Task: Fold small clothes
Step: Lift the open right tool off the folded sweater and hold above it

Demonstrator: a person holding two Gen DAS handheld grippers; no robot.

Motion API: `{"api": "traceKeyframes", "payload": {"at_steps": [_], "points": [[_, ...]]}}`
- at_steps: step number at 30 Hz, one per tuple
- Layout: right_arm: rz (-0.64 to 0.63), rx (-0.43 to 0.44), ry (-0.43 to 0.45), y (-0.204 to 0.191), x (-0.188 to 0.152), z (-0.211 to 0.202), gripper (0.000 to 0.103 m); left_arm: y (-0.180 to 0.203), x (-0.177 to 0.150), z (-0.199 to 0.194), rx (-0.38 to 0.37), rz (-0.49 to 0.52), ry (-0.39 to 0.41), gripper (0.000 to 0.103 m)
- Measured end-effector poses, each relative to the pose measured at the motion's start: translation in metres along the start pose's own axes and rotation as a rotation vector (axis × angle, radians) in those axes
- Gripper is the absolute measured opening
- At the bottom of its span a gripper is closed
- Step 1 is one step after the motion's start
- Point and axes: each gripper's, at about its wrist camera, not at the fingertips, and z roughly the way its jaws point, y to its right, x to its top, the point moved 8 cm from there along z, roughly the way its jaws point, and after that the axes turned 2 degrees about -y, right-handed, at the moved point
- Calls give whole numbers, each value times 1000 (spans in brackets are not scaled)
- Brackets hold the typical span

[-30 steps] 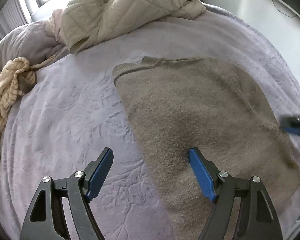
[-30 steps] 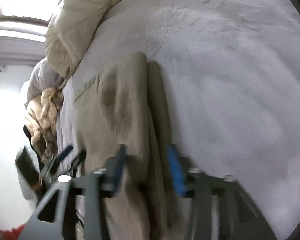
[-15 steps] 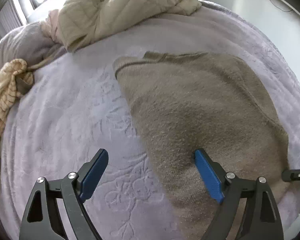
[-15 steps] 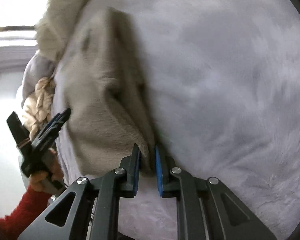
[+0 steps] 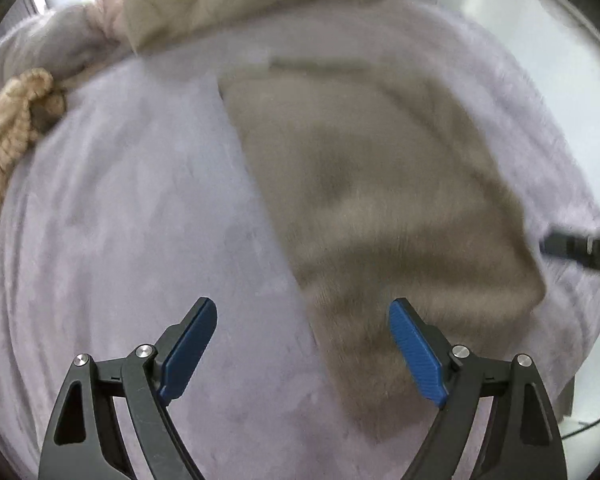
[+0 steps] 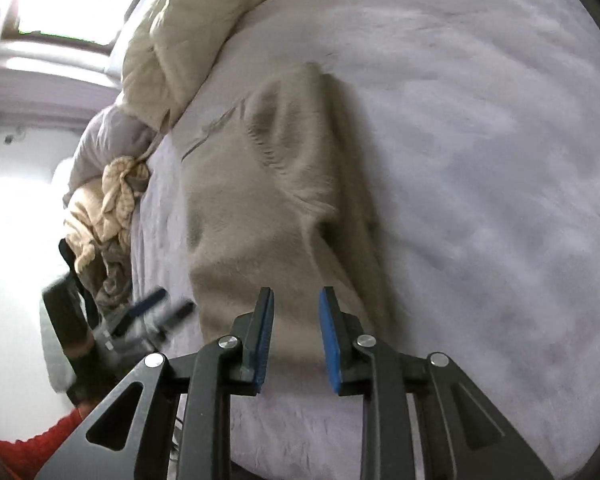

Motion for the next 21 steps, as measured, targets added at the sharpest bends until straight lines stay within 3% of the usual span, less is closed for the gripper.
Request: {"api": "traceKeyframes", "payload": {"at_steps": [2, 4, 7, 12, 14, 16, 17, 21], "points": [[-15, -39, -46, 3, 5, 21, 27, 0, -13, 18, 4, -41, -75, 89], [-3, -75, -81, 14, 7, 36, 24, -1, -18, 22, -11, -77, -88, 89], [71, -17, -63, 27, 7, 33, 23, -3, -21, 18, -1, -86, -95, 89], [102, -2, -66, 34, -3, 16, 25, -5, -23, 6, 27, -95, -109, 89], [93, -15, -71, 33, -5, 11, 29, -5, -21, -1, 35, -102, -107, 89], [95, -32, -74, 34, -7, 3, 48, -5, -20, -8, 39, -117, -105, 89], [95, -37, -75, 33, -8, 2, 52, -4, -20, -10, 40, -124, -103, 89], [73, -45, -102, 29, -15, -2, 54, -2, -17, -21, 56, -145, -98, 89]]}}
